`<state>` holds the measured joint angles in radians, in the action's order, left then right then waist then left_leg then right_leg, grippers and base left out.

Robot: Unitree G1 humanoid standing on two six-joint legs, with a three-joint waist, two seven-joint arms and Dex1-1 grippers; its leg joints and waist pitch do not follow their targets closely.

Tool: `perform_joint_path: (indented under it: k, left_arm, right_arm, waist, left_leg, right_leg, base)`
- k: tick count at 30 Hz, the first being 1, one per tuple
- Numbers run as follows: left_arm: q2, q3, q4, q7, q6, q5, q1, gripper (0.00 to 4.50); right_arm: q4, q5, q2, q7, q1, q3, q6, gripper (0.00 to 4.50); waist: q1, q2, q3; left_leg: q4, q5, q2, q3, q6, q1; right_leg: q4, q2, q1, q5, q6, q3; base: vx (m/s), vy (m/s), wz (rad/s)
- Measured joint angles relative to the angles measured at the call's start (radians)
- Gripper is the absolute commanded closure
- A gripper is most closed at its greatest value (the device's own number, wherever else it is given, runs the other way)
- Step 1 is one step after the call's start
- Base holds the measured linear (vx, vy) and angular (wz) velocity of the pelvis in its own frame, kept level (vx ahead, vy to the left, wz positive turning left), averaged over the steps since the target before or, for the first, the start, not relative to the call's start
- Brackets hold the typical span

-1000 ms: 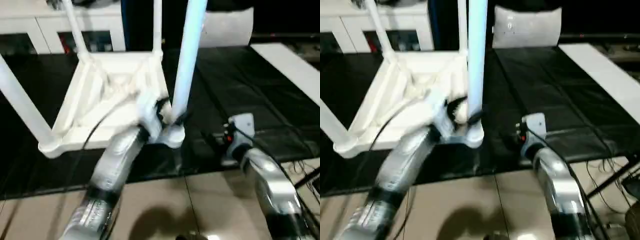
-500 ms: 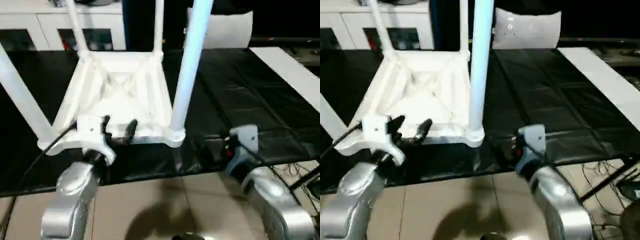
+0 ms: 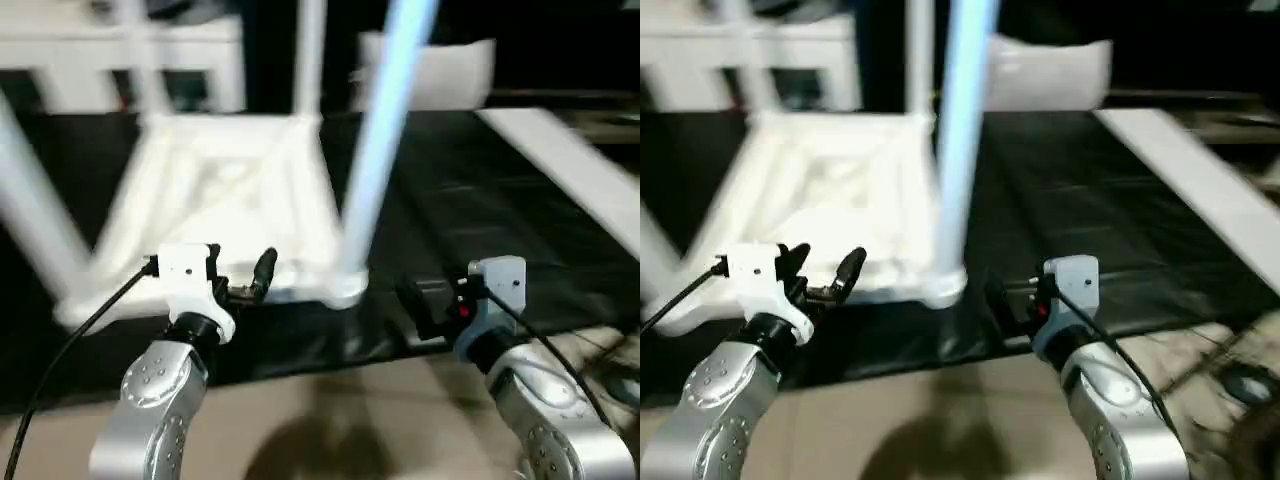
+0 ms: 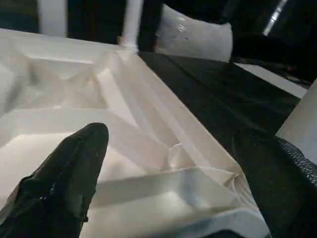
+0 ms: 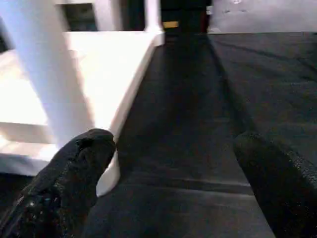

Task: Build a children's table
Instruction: Rotate leg to tighten

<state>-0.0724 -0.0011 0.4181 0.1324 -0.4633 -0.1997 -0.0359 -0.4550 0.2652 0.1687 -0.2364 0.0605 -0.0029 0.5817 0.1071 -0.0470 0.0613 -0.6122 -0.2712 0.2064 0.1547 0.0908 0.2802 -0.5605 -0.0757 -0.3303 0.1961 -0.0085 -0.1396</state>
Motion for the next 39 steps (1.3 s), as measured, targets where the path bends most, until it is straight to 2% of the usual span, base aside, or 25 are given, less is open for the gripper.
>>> perform_joint_path:
  k: [3, 5, 9, 11, 12, 13, 14, 15, 16, 17, 18, 19, 20, 21, 22, 23, 24, 25, 26, 27, 29, 30, 33, 36, 39]
  left_arm:
    - [0.0, -0.024, 0.0, 0.0, -0.001, 0.006, 0.008, 0.08]
    - [-0.005, -0.036, 0.0, 0.001, -0.002, 0.008, 0.008, 0.08]
    - [-0.017, -0.036, 0.0, 0.003, -0.003, 0.014, 0.007, 0.08]
    - [-0.014, -0.043, 0.002, 0.005, -0.004, 0.018, 0.012, 0.08]
    - [-0.008, -0.051, 0.002, 0.007, -0.005, 0.018, 0.005, 0.08]
    - [-0.011, -0.052, 0.002, 0.008, -0.005, 0.018, -0.002, 0.08]
    - [-0.018, -0.046, 0.005, 0.008, -0.006, 0.018, -0.012, 0.08]
    - [-0.034, -0.033, 0.004, 0.008, -0.01, 0.018, -0.012, 0.08]
    - [-0.037, -0.029, 0.005, 0.008, -0.01, 0.018, -0.011, 0.08]
    - [-0.036, -0.031, 0.005, 0.01, -0.01, 0.018, -0.008, 0.08]
    - [-0.034, -0.045, 0.003, 0.012, -0.012, 0.018, -0.005, 0.08]
    - [-0.022, -0.065, 0.001, 0.015, -0.013, 0.018, 0.001, 0.08]
    - [-0.015, -0.083, 0.001, 0.019, -0.014, 0.017, -0.003, 0.08]
    - [-0.022, -0.089, 0.003, 0.031, -0.014, 0.015, -0.001, 0.08]
    - [-0.032, -0.088, 0.007, 0.041, -0.014, 0.013, 0.001, 0.08]
    - [-0.043, -0.085, 0.01, 0.059, -0.013, 0.005, 0.003, 0.08]
    - [-0.061, -0.083, 0.011, 0.08, -0.011, -0.003, 0.003, 0.08]
    - [-0.082, -0.079, 0.009, 0.095, -0.012, -0.004, 0.002, 0.08]
    - [-0.109, -0.076, 0.005, 0.126, -0.012, -0.006, 0.004, 0.08]
    - [-0.136, -0.08, -0.004, 0.162, -0.013, -0.016, 0.005, 0.08]
    - [-0.193, -0.105, -0.022, 0.261, -0.013, -0.046, 0.04, 0.08]
    - [-0.228, -0.129, -0.03, 0.327, -0.013, -0.062, 0.076, 0.08]
    - [-0.303, -0.155, -0.063, 0.455, -0.023, -0.081, 0.148, 0.08]
    - [-0.398, -0.182, -0.122, 0.609, -0.048, -0.099, 0.201, 0.08]
    - [-0.451, -0.239, -0.185, 0.748, -0.058, -0.112, 0.252, 0.33]
  right_arm:
    - [0.003, -0.002, 0.003, -0.002, -0.01, -0.005, -0.005, 0.0]
    - [0.007, -0.002, 0.003, -0.002, -0.012, -0.001, -0.005, 0.0]
    - [0.007, -0.001, 0.002, -0.002, -0.015, 0.01, 0.001, 0.0]
    - [0.007, -0.003, 0.002, 0.015, -0.01, -0.008, 0.004, 0.0]
    - [0.007, -0.003, -0.001, 0.021, -0.01, -0.014, 0.003, 0.0]
    - [0.007, -0.002, -0.011, 0.026, -0.012, -0.016, 0.003, 0.0]
    - [0.005, -0.001, -0.024, 0.031, -0.021, -0.008, 0.002, 0.0]
    - [-0.001, -0.002, -0.029, 0.034, -0.018, -0.004, -0.001, 0.0]
    - [0.0, -0.003, -0.026, 0.036, -0.011, -0.005, -0.001, 0.0]
    - [0.0, -0.006, -0.015, 0.035, -0.006, -0.005, -0.004, 0.0]
    - [0.0, -0.014, 0.005, 0.035, 0.003, -0.016, -0.007, 0.0]
    - [0.004, -0.022, 0.013, 0.036, 0.016, -0.032, -0.011, 0.0]
    - [0.015, -0.027, 0.021, 0.037, 0.018, -0.043, -0.015, 0.0]
    - [0.021, -0.032, 0.032, 0.034, 0.017, -0.045, -0.018, 0.0]
    - [0.02, -0.032, 0.037, 0.031, 0.014, -0.044, -0.022, 0.0]
    - [0.017, -0.033, 0.044, 0.024, 0.011, -0.041, -0.027, 0.0]
    - [0.025, -0.033, 0.041, 0.012, 0.011, -0.024, -0.028, 0.0]
    - [0.023, -0.032, 0.04, 0.003, 0.012, -0.007, -0.028, 0.0]
    - [0.023, -0.031, 0.049, -0.015, 0.012, 0.004, -0.028, 0.0]
    - [0.023, -0.028, 0.066, -0.035, 0.011, 0.008, -0.029, 0.0]
    - [0.025, -0.014, 0.121, -0.087, 0.016, 0.001, -0.036, 0.0]
    - [0.028, -0.001, 0.15, -0.122, 0.019, -0.006, -0.038, 0.0]
    - [0.038, 0.009, 0.208, -0.201, 0.027, -0.009, -0.042, 0.0]
    - [0.055, 0.017, 0.302, -0.298, 0.04, -0.013, -0.059, 0.0]
    - [0.084, 0.021, 0.377, -0.39, 0.049, -0.012, -0.072, 0.0]
  waist:
    - [0.003, 0.007, -0.007]
    - [-0.004, 0.01, -0.011]
    - [-0.017, 0.011, -0.023]
    - [-0.032, 0.02, -0.032]
    - [-0.032, 0.022, -0.032]
    - [-0.027, 0.019, -0.032]
    - [-0.027, 0.018, -0.029]
    - [-0.027, 0.006, -0.034]
    - [-0.026, -0.006, -0.038]
    - [-0.025, -0.024, -0.044]
    - [-0.032, -0.039, -0.05]
    - [-0.053, -0.031, -0.04]
    - [-0.067, -0.029, -0.039]
    - [-0.084, -0.024, -0.038]
    - [-0.092, -0.008, -0.039]
    - [-0.1, 0.02, -0.04]
    - [-0.109, 0.038, -0.042]
    - [-0.101, 0.034, -0.04]
    - [-0.102, 0.028, -0.04]
    - [-0.098, 0.023, -0.043]
    - [-0.101, 0.019, -0.044]
    - [-0.108, 0.022, -0.041]
    - [-0.109, 0.03, -0.031]
    - [-0.109, 0.033, -0.016]
    - [-0.111, 0.04, -0.012]
  left_leg:
    - [0.007, -0.006, -0.006, -0.004, -0.004, 0.012]
    - [0.012, -0.009, -0.009, -0.004, -0.013, 0.012]
    - [0.011, -0.035, -0.019, -0.004, -0.026, 0.002]
    - [-0.047, -0.062, -0.036, -0.048, -0.14, 0.053]
    - [-0.067, -0.072, -0.045, -0.071, -0.19, 0.069]
    - [-0.046, -0.085, -0.042, -0.08, -0.167, 0.038]
    - [-0.027, -0.083, -0.049, -0.081, -0.108, 0.019]
    - [-0.025, -0.089, -0.055, -0.079, -0.066, -0.002]
    - [-0.025, -0.095, -0.065, -0.074, -0.055, -0.017]
    - [-0.027, -0.104, -0.078, -0.065, -0.055, -0.031]
    - [-0.061, -0.116, -0.089, -0.063, -0.103, -0.025]
    - [-0.115, -0.105, -0.091, -0.062, -0.179, -0.004]
    - [-0.168, -0.095, -0.098, -0.064, -0.178, 0.028]
    - [-0.168, -0.071, -0.108, -0.062, -0.138, 0.066]
    - [-0.124, -0.046, -0.103, -0.063, -0.105, 0.086]
    - [-0.046, -0.001, -0.086, -0.066, -0.1, 0.1]
    - [-0.055, 0.03, -0.068, -0.076, -0.057, 0.106]
    - [-0.056, 0.028, -0.069, -0.082, -0.059, 0.107]
    - [-0.057, 0.029, -0.069, -0.083, -0.059, 0.11]
    - [-0.058, 0.03, -0.07, -0.083, -0.059, 0.112]
    - [-0.053, 0.038, -0.072, -0.073, -0.062, 0.115]
    - [-0.038, 0.048, -0.077, -0.067, -0.066, 0.116]
    - [-0.009, 0.063, -0.071, -0.042, -0.061, 0.097]
    - [-0.007, 0.065, -0.066, -0.03, -0.059, 0.086]
    - [-0.007, 0.065, -0.066, -0.026, -0.059, 0.085]
  right_leg:
    - [0.0, 0.003, -0.002, 0.008, 0.001, 0.009]
    - [-0.002, 0.005, -0.003, 0.016, -0.002, 0.015]
    - [-0.027, -0.001, -0.001, 0.058, -0.024, 0.02]
    - [-0.015, -0.005, 0.008, 0.066, 0.002, -0.009]
    - [-0.011, -0.012, 0.021, 0.074, 0.013, -0.029]
    - [-0.028, -0.007, 0.01, 0.088, 0.005, -0.018]
    - [-0.077, -0.009, -0.006, 0.104, -0.015, 0.008]
    - [-0.141, -0.017, -0.035, 0.111, -0.015, 0.038]
    - [-0.155, -0.022, -0.058, 0.11, -0.014, 0.06]
    - [-0.139, -0.027, -0.072, 0.116, 0.009, 0.085]
    - [-0.149, -0.015, -0.045, 0.13, 0.019, 0.111]
    - [-0.134, -0.009, -0.028, 0.131, 0.014, 0.125]
    - [-0.117, -0.007, -0.012, 0.127, 0.011, 0.129]
    - [-0.099, -0.004, 0.01, 0.122, 0.009, 0.127]
    - [-0.092, 0.007, 0.022, 0.123, 0.007, 0.118]
    - [-0.089, 0.029, 0.037, 0.125, 0.005, 0.1]
    - [-0.103, 0.045, 0.042, 0.134, 0.007, 0.092]
    - [-0.104, 0.046, 0.036, 0.135, 0.005, 0.09]
    - [-0.106, 0.045, 0.022, 0.132, 0.007, 0.096]
    - [-0.106, 0.045, 0.018, 0.127, 0.017, 0.101]
    - [-0.1, 0.041, 0.019, 0.123, 0.032, 0.104]
    - [-0.098, 0.035, 0.016, 0.116, 0.033, 0.106]
    - [-0.084, 0.032, 0.022, 0.102, 0.018, 0.111]
    - [-0.086, 0.032, 0.021, 0.1, 0.016, 0.117]
    - [-0.085, 0.026, 0.018, 0.096, 0.017, 0.116]
  base:
    - [0.111, -0.008, -0.06]
    - [0.134, 0.005, 0.06]
    - [0.154, 0.016, 0.07]
    - [0.133, 0.049, 0.32]
    - [0.119, 0.058, 0.44]
    - [0.215, -0.034, 0.47]
    - [0.239, -0.11, 0.25]
    - [0.239, -0.11, 0.25]
    - [0.137, -0.076, 0.05]
    - [0.136, -0.053, 0.06]
    - [0.136, -0.053, 0.06]
    - [0.135, -0.027, 0.09]
    - [0.123, -0.013, -0.04]
    - [0.123, -0.013, -0.04]
    - [0.084, -0.011, -0.17]
    - [0.087, 0.031, -0.15]
    - [0.087, 0.031, -0.15]
    - [0.133, 0.028, -0.07]
    - [0.076, -0.003, -0.07]
    - [0.076, -0.003, -0.07]
    - [-0.027, 0.015, -0.02]
    - [-0.054, 0.031, -0.04]
    - [-0.099, 0.009, -0.02]
    - [-0.121, 0.001, -0.02]
    - [-0.071, 0.021, -0.09]
